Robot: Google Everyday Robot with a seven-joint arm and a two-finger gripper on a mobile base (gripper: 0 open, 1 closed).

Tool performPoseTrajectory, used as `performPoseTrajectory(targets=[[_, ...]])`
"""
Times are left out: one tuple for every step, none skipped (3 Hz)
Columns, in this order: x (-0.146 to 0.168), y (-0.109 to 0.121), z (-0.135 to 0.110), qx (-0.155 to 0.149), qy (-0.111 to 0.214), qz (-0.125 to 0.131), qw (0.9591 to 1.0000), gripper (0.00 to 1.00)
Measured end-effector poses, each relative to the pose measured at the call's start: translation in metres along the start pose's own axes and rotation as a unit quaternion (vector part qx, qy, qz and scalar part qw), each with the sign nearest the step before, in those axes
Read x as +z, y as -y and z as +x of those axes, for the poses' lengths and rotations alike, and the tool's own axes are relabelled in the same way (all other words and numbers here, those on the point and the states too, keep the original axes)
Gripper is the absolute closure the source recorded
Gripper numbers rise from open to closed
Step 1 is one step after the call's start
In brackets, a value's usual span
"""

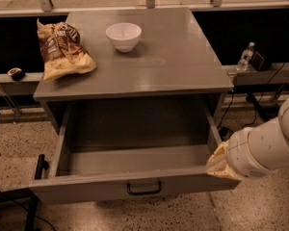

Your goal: Close top drawer

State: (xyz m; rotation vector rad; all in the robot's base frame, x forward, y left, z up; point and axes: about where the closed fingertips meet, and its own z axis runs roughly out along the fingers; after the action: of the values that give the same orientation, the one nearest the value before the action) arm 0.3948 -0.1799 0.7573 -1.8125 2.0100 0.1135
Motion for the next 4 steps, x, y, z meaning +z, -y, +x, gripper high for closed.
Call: performPoseTrajectory(targets=[[0.0,0.0,0.0,-0.003,0.0,0.001,1.0,1.0],[0.016,-0.006,-0.004,0.006,-0.003,0.022,0.9997,1.0],[0.094,-0.027,0.01,0.05,-0.012,0.052,0.9974,1.0],[0.094,-0.026,0.009,0.051,-0.012,0.055,0.9971,1.0]])
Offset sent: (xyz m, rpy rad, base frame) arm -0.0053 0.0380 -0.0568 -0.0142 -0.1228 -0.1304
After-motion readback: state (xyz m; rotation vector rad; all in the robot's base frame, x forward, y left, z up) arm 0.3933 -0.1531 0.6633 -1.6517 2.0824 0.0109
